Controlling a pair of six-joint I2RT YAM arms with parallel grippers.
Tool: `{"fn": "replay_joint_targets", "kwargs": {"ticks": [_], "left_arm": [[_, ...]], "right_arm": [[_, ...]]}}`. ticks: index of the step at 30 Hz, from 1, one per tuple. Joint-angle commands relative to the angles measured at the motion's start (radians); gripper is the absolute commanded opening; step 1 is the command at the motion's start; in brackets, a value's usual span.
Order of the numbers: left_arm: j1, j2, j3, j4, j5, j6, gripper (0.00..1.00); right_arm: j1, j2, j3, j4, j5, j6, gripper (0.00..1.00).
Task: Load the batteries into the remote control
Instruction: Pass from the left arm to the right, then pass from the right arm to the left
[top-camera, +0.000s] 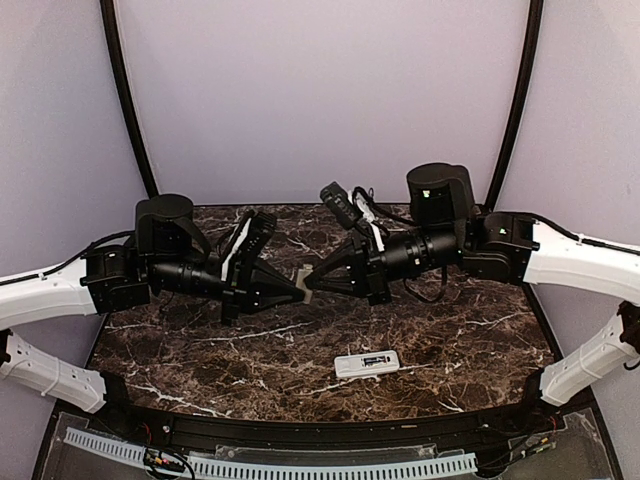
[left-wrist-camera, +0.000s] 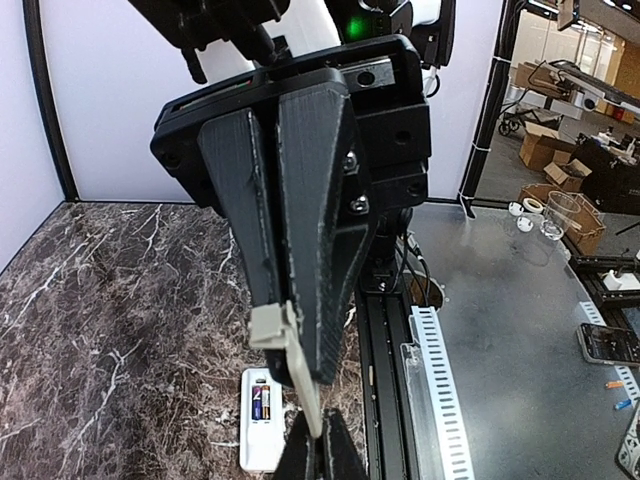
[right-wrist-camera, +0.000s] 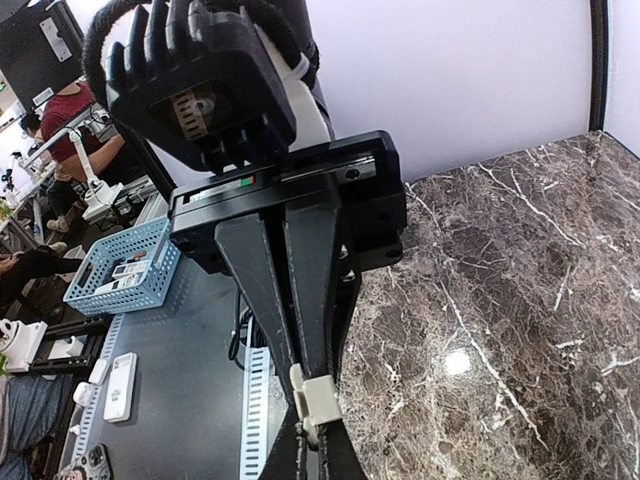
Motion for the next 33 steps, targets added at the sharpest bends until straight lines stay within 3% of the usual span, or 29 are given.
{"fn": "replay_joint_targets", "kwargs": {"ticks": [1, 3, 4, 6, 9, 14, 19, 29, 33], "left_arm": [[-0.003, -0.006, 0.031, 0.010, -0.017, 0.005, 0.00], [-0.002, -0.015, 0.022, 0.028, -0.057, -0.016, 0.23], [-0.003, -0.029, 0.004, 0.054, -0.080, -0.032, 0.43], [-0.002, -0.065, -0.036, 0.111, -0.141, -0.054, 0.63], [-0.002, -0.122, -0.086, 0.226, -0.140, -0.073, 0.71], [-0.002, -0.089, -0.059, 0.348, -0.046, -0.199, 0.69], [-0.003, 0.013, 0.003, 0.568, -0.063, -0.387, 0.58], [-0.003, 0.132, 0.079, 0.716, -0.015, -0.514, 0.48], [-0.002, 0.136, 0.083, 0.720, -0.031, -0.522, 0.34]], "right_arm": [[0.011, 0.000, -0.004, 0.030, -0.046, 0.037, 0.00], [0.010, -0.013, -0.002, 0.034, -0.028, 0.049, 0.00], [0.007, -0.025, 0.000, 0.038, -0.015, 0.055, 0.00], [0.001, -0.059, 0.004, 0.067, 0.008, 0.071, 0.00], [-0.005, -0.128, 0.000, 0.155, 0.047, 0.102, 0.00], [-0.005, -0.192, -0.057, 0.389, 0.150, 0.144, 0.00], [-0.004, -0.190, -0.105, 0.541, 0.187, 0.178, 0.00], [0.003, -0.164, -0.122, 0.605, 0.203, 0.193, 0.00], [0.003, -0.174, -0.140, 0.605, 0.213, 0.180, 0.00]]}}
